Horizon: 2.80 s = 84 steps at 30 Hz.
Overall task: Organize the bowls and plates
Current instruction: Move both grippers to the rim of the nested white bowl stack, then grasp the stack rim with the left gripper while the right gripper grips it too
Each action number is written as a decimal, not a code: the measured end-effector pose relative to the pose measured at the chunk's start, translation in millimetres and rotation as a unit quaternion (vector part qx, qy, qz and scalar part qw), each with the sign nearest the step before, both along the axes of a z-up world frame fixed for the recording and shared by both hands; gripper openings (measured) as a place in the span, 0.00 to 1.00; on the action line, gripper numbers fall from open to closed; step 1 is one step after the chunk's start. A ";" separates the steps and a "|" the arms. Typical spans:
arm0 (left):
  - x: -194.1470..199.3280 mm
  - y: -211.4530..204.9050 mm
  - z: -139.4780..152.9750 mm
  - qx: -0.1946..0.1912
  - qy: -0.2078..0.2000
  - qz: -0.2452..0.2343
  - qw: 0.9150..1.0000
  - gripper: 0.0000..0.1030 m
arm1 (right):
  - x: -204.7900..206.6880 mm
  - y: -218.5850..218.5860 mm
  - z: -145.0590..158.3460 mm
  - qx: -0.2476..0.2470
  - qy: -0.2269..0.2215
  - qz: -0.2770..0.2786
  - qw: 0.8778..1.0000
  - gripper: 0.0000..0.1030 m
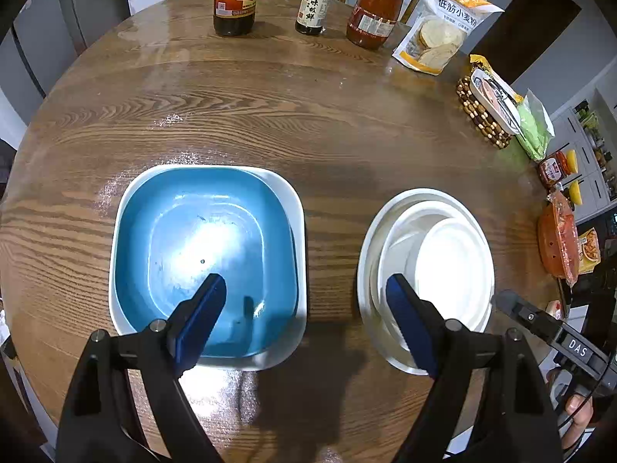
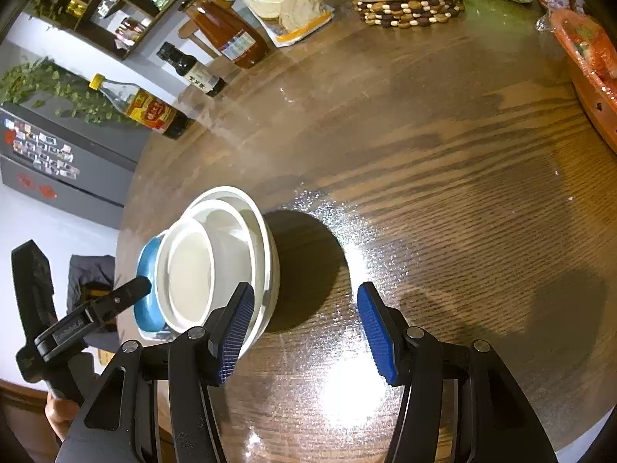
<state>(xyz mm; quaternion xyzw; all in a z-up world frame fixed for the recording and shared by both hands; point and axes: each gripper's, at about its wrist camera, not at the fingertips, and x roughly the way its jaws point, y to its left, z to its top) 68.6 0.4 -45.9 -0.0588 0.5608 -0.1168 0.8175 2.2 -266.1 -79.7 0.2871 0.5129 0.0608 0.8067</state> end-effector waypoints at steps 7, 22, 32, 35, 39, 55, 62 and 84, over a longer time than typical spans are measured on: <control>6.7 0.0 -1.1 0.001 0.007 0.000 1.000 0.82 | 3.5 3.4 -4.4 -0.006 0.005 0.000 1.000 0.55; 10.7 -6.7 -10.5 0.026 0.010 -0.013 1.000 0.82 | 7.6 8.1 -1.3 -0.036 -0.001 0.005 0.999 0.55; 17.2 -1.6 -18.5 0.018 0.031 -0.010 0.999 0.82 | 12.0 9.4 -1.6 -0.038 0.006 0.003 0.999 0.55; 18.6 -2.4 -18.0 0.016 0.035 -0.010 0.999 0.82 | 13.7 9.5 -1.7 -0.040 0.006 0.003 0.999 0.55; 19.2 -7.8 -19.7 0.034 0.033 -0.015 0.999 0.82 | 14.3 10.3 -5.0 -0.039 0.011 0.005 0.999 0.55; 11.0 -30.9 -19.1 0.084 -0.021 -0.042 0.995 0.51 | 18.8 29.5 5.8 -0.084 -0.022 0.039 0.995 0.22; 2.6 -49.3 -18.2 0.087 -0.043 -0.064 0.993 0.14 | 22.6 38.2 8.8 -0.091 -0.030 0.046 0.994 0.10; -7.9 -34.8 10.2 0.075 -0.072 -0.030 0.994 0.03 | 17.4 58.6 50.6 -0.099 -0.071 0.049 0.991 0.10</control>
